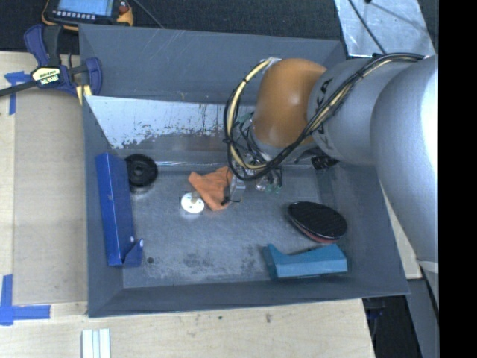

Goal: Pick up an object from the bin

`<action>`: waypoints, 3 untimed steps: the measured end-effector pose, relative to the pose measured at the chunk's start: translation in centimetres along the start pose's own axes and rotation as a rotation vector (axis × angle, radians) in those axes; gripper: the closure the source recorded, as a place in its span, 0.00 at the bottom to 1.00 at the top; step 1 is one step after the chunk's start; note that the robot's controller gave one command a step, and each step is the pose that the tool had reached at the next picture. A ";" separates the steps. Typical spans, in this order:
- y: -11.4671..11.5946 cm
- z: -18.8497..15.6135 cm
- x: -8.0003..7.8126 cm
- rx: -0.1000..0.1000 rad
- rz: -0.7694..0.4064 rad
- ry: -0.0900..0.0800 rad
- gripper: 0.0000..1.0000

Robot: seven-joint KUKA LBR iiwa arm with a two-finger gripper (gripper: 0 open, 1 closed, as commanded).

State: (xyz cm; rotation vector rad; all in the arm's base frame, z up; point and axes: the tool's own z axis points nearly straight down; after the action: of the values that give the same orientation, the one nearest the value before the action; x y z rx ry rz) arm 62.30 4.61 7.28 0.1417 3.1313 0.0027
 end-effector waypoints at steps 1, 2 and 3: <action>0.0 0.0 0.0 0.000 0.000 0.000 1.00; 3.7 0.0 1.0 0.000 -0.330 0.001 1.00; 3.7 0.0 1.0 0.000 -0.330 0.001 1.00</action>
Offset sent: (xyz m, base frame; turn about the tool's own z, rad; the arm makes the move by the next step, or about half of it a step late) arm -0.0094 0.0382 -0.0028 -0.3324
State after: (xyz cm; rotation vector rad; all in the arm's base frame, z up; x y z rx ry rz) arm 61.60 8.40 7.25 -0.3740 3.1128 0.0016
